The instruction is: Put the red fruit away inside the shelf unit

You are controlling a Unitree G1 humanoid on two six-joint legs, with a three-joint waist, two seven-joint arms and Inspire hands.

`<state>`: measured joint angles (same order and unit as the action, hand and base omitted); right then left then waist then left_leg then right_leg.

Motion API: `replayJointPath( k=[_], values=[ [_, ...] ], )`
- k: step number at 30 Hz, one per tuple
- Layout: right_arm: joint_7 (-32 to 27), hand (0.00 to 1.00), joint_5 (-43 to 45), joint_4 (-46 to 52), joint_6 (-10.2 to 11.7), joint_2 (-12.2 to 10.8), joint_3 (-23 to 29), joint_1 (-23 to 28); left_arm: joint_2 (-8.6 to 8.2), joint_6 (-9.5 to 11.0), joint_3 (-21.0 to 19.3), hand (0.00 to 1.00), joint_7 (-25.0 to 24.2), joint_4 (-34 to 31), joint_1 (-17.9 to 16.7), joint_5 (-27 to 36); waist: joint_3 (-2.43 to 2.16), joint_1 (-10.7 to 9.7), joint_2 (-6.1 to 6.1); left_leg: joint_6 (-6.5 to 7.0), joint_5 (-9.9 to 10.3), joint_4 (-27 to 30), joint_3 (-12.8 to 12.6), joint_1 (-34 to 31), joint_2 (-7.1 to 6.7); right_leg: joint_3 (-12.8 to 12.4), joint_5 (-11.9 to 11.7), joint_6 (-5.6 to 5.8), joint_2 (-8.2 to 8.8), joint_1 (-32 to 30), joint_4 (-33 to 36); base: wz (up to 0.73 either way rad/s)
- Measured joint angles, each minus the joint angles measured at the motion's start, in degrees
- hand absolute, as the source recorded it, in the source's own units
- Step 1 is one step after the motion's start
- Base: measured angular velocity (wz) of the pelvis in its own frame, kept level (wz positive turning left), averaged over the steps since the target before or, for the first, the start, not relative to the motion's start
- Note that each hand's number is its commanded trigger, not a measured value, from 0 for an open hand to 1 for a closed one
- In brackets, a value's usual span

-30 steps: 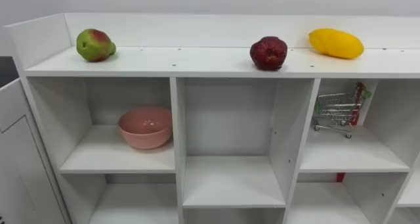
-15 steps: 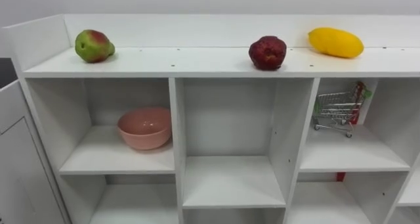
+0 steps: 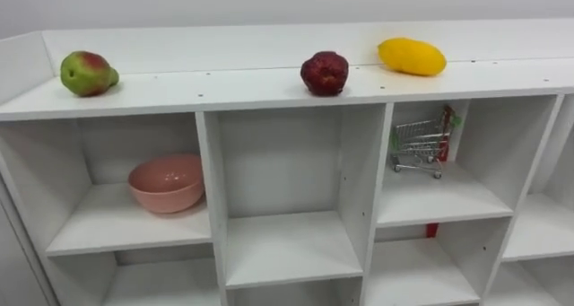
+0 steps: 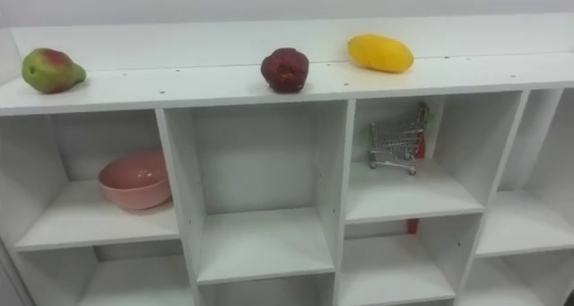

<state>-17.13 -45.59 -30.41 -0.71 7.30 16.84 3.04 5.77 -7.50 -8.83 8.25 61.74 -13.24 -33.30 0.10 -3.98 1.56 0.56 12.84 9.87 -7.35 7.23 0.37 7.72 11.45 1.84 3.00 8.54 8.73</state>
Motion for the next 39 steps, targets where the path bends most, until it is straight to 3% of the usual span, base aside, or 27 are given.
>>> replayJointPath(
  k=[2,3,6,12,16,21,25,27,31,39],
  values=[
    [-1.87,0.0,6.45,5.27,1.08,-0.07,-0.92,-0.23,0.02,-0.08,0.17,0.0,0.28,-0.33,-0.32,-0.01,0.02,0.93,0.12,-0.02,0.0,-0.15,0.15,0.2,0.02,0.29,0.02,0.03,-0.03,0.36,-0.15,0.09],
    [-3.53,0.0,8.95,8.3,0.95,-0.09,-1.46,-0.38,-0.02,-0.07,0.19,0.0,0.28,-1.3,-0.77,-0.06,-0.22,1.67,0.66,-0.02,0.0,-0.33,0.13,0.21,0.06,0.29,0.05,0.06,-0.08,0.3,-0.12,0.04],
    [-6.82,0.0,17.71,13.72,0.97,-0.02,-3.44,-0.9,-0.04,-0.27,0.83,0.0,0.83,-1.47,-1.37,-0.03,0.0,2.82,1.02,-0.02,-0.01,-0.29,0.25,-0.63,0.02,0.3,0.02,0.04,-0.07,-0.54,-0.06,0.01],
    [-9.91,0.0,30.56,23.63,1.06,0.01,-4.71,-3.24,-0.11,-0.33,2.31,0.0,1.13,-2.65,-1.94,-0.09,-0.1,3.05,0.29,-0.02,-0.01,-0.35,0.6,-0.8,-0.08,0.17,0.02,0.04,0.0,-0.73,-0.08,0.0],
    [-10.27,0.0,37.4,31.91,3.19,0.59,-7.03,-6.34,-0.04,0.92,3.48,0.0,1.12,-2.76,-1.67,-0.01,-0.23,3.36,-0.1,-0.04,-0.03,-0.36,0.62,-0.68,0.1,0.3,0.02,0.04,-0.15,-0.84,-0.1,-0.08],
    [-9.93,0.0,38.87,38.43,3.3,2.7,-8.31,-10.12,0.01,2.33,4.69,0.0,0.7,-2.52,-1.28,-0.03,-0.14,4.44,0.38,-0.04,-0.03,-0.39,0.71,-0.51,0.13,0.35,0.02,0.04,-0.16,-0.76,-0.1,0.01],
    [-9.68,0.0,41.21,42.89,4.34,2.95,-8.43,-12.58,0.09,2.71,4.72,0.0,0.37,-0.82,-1.16,-0.18,-0.05,5.04,1.05,-0.04,-0.03,-0.37,1.48,-0.55,0.03,1.13,0.02,0.04,-0.11,-0.72,-0.06,0.08],
    [-10.11,0.0,41.5,43.31,4.63,3.82,-8.79,-14.65,0.16,2.8,4.66,0.0,-0.23,-0.81,-1.01,-0.28,0.0,6.04,1.33,-0.04,-0.04,-0.17,1.4,-0.82,0.02,1.15,-0.01,0.0,-0.09,-1.05,-0.03,-0.04],
    [-9.67,0.0,41.8,43.32,5.88,4.17,-9.01,-20.12,0.16,2.84,4.7,0.0,-1.55,-1.06,-0.6,-1.34,-0.1,6.18,1.64,-0.06,-0.08,0.88,2.17,-1.64,-0.01,2.04,-0.1,-0.13,0.03,-0.81,0.08,0.09],
    [-7.73,0.0,41.4,42.76,6.13,4.53,-9.31,-24.44,0.21,2.78,4.77,0.0,-2.34,-0.98,0.41,-1.27,0.05,7.88,1.7,-0.07,-0.08,1.45,3.59,-2.2,-0.1,3.11,-0.11,-0.15,0.04,-0.39,0.13,0.1]
  ],
)
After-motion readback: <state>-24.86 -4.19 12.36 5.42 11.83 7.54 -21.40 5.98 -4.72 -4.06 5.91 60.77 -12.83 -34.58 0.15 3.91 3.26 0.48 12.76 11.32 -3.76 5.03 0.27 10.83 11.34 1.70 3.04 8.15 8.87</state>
